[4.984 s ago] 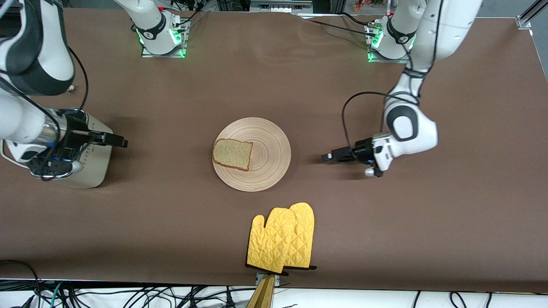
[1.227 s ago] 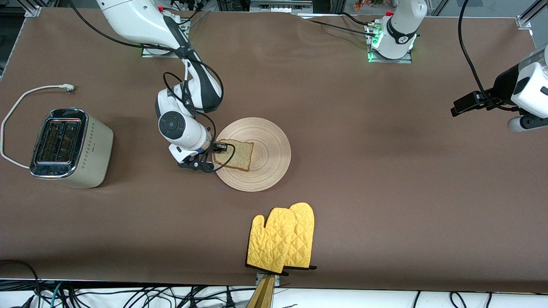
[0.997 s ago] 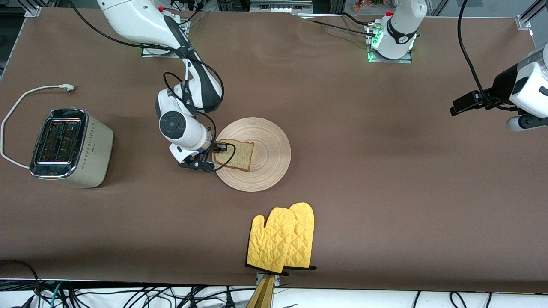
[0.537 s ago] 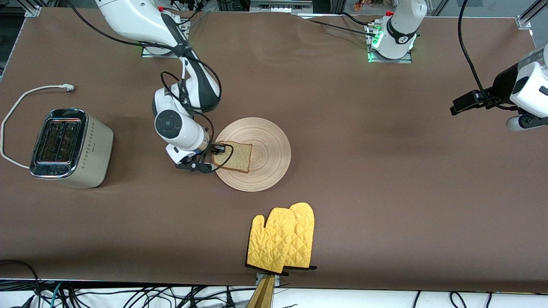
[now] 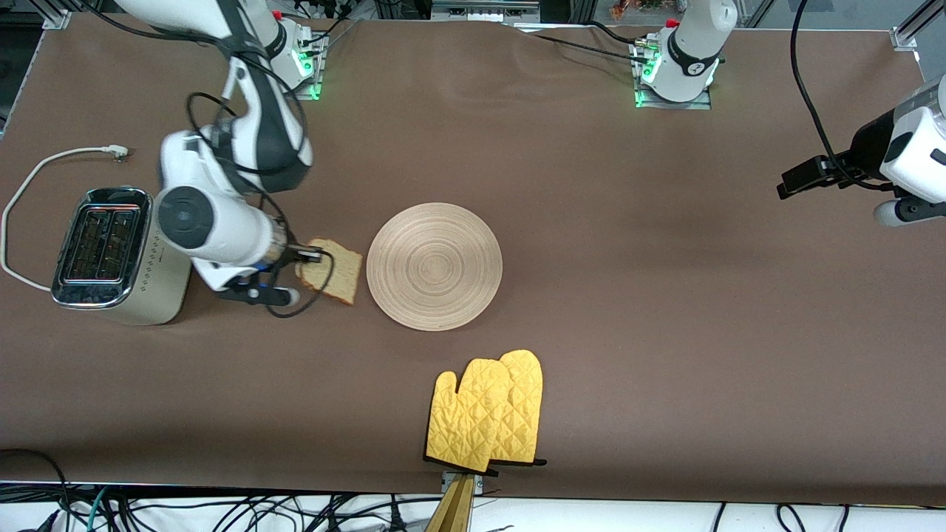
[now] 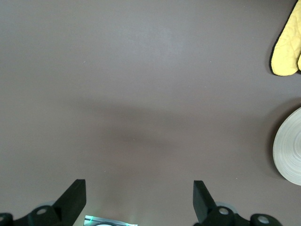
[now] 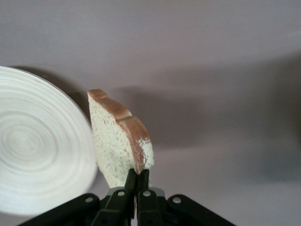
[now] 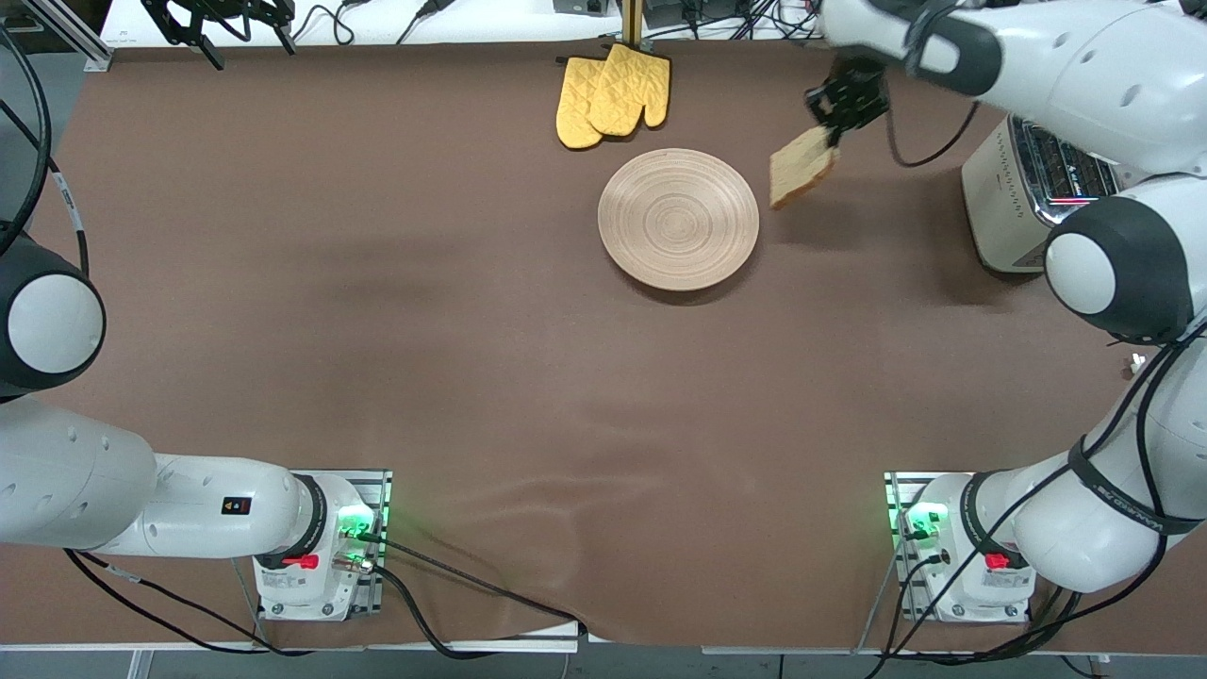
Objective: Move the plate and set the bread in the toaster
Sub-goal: 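Lift the bread with the right gripper over the toaster slot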
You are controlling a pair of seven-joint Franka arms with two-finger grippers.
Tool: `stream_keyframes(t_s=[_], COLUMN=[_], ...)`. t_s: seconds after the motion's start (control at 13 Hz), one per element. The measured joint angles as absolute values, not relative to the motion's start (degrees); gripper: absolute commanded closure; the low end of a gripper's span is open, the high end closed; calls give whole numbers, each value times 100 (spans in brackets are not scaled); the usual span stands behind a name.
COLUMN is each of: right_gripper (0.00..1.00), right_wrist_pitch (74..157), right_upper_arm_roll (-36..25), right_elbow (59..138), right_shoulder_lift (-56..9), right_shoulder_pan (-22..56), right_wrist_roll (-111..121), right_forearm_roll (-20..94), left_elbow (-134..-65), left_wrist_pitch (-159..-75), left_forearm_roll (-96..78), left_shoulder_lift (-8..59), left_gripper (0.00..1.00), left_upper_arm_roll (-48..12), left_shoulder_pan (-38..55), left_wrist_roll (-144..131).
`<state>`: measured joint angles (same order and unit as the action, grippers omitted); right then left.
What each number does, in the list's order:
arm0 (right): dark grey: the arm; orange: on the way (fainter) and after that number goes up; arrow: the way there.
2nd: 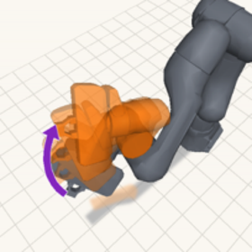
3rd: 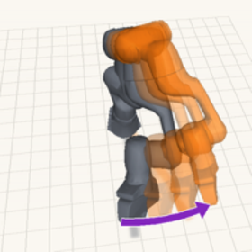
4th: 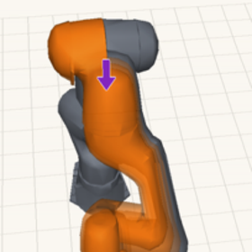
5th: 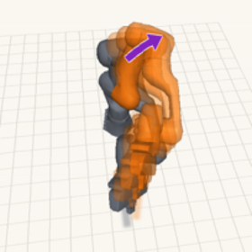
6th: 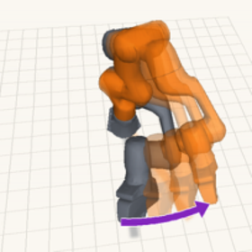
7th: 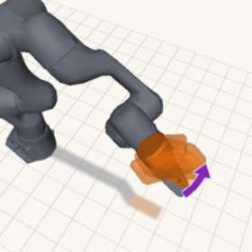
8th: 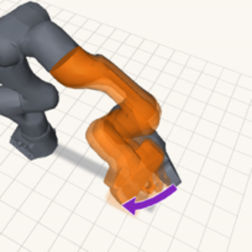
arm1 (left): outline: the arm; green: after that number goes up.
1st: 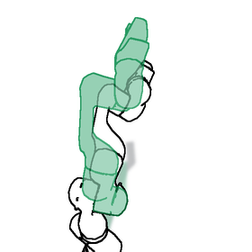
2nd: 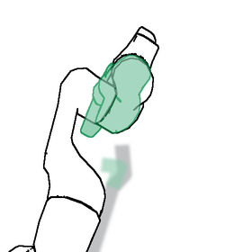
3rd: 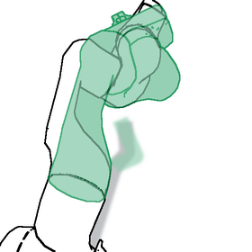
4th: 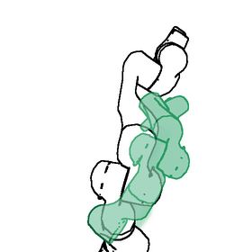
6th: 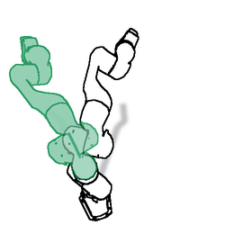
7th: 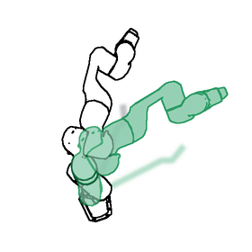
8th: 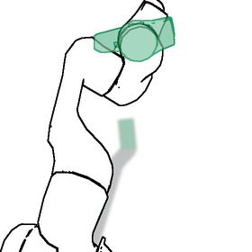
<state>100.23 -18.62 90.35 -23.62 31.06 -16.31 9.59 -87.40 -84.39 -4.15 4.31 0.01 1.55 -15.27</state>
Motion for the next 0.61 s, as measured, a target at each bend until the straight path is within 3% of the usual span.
stream_keyframes(t_s=[0.23,0.61], right_gripper=[100,100], right_wrist_pitch=[9031,8597], right_upper_arm_roll=[-2774,-3903], right_elbow=[8671,8641], right_shoulder_lift=[-2256,-2257], right_shoulder_pan=[3100,3074], right_wrist_roll=[-642,722], right_forearm_roll=[794,-100], left_elbow=[-8741,-8741], left_wrist_pitch=[-8440,-8439], left_forearm_roll=[-433,-435], left_shoulder_lift=[431,431], left_gripper=[0,0], left_upper_arm_roll=[-1,-1], left_shoulder_pan=[152,151], left_wrist_roll=[-1527,-1527])
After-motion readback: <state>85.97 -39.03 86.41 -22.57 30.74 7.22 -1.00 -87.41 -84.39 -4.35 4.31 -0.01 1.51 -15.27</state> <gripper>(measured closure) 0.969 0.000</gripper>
